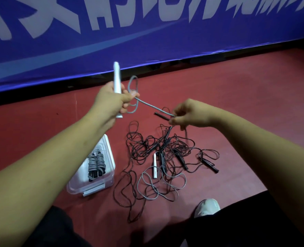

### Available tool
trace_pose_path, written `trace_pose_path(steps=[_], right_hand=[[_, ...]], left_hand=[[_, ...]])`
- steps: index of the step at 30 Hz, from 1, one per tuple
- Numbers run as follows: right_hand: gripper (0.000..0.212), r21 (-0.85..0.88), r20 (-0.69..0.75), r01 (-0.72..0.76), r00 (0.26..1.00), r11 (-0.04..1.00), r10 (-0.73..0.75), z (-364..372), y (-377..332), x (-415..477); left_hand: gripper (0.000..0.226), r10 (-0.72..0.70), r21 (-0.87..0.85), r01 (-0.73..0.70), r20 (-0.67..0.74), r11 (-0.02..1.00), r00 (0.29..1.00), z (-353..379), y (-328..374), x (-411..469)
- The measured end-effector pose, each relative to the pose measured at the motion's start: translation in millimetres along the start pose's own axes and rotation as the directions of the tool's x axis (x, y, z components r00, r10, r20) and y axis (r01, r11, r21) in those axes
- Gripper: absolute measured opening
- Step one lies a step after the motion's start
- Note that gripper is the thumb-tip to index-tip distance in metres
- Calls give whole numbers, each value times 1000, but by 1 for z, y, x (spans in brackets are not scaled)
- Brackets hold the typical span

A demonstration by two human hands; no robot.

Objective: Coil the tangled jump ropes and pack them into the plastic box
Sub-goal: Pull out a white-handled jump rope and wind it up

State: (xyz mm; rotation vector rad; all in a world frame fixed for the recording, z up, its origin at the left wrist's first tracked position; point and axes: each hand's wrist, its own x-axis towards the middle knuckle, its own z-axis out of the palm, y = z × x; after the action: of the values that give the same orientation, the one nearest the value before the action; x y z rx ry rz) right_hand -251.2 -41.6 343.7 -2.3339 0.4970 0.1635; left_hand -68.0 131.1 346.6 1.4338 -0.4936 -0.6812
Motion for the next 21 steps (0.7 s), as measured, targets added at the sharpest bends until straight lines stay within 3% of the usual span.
trace_pose_path(steps=[3, 5, 7, 10, 13, 15, 18, 21], right_hand=[[11, -75, 149, -168, 973, 983, 178, -3, 43, -7], [14, 24, 136, -243, 962, 970, 238, -5, 60, -12], [15, 83, 83, -219, 974, 972, 212, -7, 60, -13], [13, 84, -25, -88, 996, 993, 90, -14, 34, -10], [10, -12, -78, 41, 996, 999, -42, -14, 1, -7], [9, -48, -87, 88, 992, 995, -92, -9, -16, -6], [11, -41, -80, 143, 986, 989, -146, 2, -38, -6], [18, 3, -123, 210, 970, 978, -208, 6, -55, -6]], left_hand=[[36, 18, 32, -15, -112, 999, 994, -29, -1, 13], [36, -33, 89, 45, -140, 995, 990, -41, -7, 16], [29, -140, 231, 166, -122, 959, 983, -47, -14, 18], [18, -390, 541, 332, -8, 772, 921, -49, -22, 14], [21, -396, 764, 274, -25, 585, 918, -43, -19, 7], [23, -291, 749, 187, 8, 636, 957, -35, -12, 2], [25, -176, 380, 85, 211, 921, 961, -13, -1, -12], [30, -137, 226, 58, 350, 972, 927, 5, 1, -24]])
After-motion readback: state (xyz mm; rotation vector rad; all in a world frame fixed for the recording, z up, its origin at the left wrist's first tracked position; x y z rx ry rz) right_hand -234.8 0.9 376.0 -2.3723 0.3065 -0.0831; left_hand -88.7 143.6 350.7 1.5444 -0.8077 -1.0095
